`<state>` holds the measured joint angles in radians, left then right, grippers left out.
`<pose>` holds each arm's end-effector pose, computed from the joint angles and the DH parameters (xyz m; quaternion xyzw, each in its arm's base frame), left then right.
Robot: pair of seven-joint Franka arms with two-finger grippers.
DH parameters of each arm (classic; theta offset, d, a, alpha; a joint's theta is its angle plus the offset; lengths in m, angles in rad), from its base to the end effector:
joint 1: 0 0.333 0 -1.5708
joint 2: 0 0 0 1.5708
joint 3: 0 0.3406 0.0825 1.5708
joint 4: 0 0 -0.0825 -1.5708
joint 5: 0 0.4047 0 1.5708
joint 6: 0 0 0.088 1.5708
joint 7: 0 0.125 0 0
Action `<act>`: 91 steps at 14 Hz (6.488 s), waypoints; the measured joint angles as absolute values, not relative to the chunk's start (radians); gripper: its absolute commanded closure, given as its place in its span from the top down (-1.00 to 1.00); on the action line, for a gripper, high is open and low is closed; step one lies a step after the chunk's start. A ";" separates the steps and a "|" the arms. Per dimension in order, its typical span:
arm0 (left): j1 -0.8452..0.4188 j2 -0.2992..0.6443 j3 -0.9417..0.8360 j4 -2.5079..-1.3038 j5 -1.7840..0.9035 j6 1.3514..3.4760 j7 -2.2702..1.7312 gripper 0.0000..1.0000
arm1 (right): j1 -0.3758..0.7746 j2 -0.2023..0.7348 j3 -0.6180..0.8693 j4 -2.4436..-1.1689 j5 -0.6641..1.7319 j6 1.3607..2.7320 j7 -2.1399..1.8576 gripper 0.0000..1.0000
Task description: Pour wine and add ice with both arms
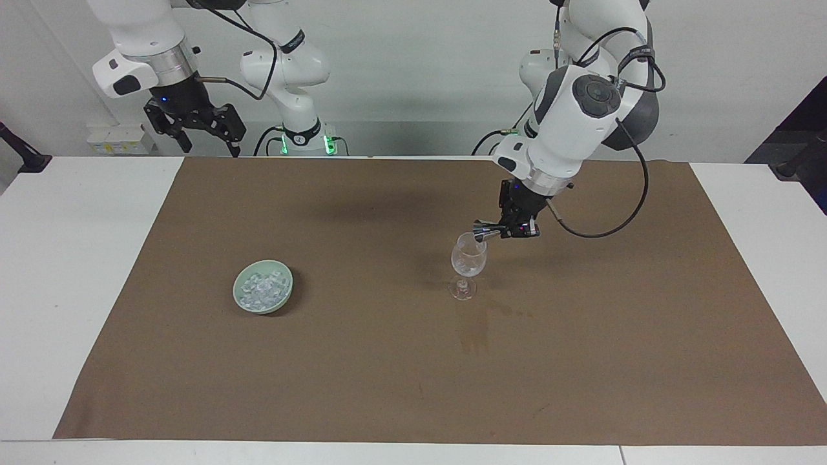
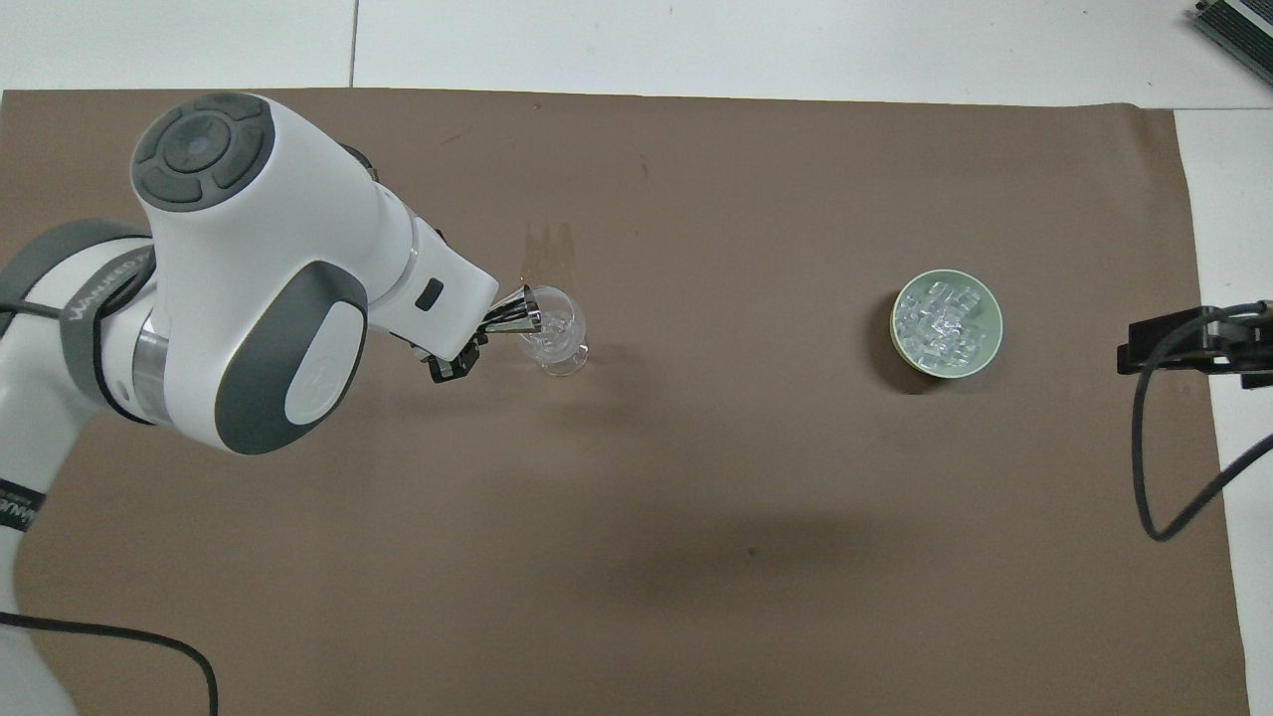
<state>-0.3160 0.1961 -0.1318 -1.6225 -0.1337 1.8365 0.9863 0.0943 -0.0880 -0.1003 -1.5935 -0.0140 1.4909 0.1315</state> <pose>0.5830 -0.2876 0.5105 0.7633 -0.6413 0.0299 0.0720 0.5370 -0.0077 0.6617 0.9976 -0.0690 -0.0073 0.0030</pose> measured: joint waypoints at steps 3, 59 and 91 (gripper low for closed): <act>-0.330 0.198 -0.131 -1.618 -0.107 1.824 0.967 -1.00 | 0.094 -0.088 -0.100 -1.594 -0.014 1.491 0.131 1.00; 0.619 0.752 -0.106 -1.682 -1.107 1.339 2.440 -1.00 | 0.094 -0.088 -0.100 -1.594 -0.014 1.491 0.131 1.00; 0.635 0.482 -0.089 -1.511 -0.815 1.324 2.037 0.75 | 0.017 0.117 0.012 -1.897 0.001 2.049 -0.142 1.00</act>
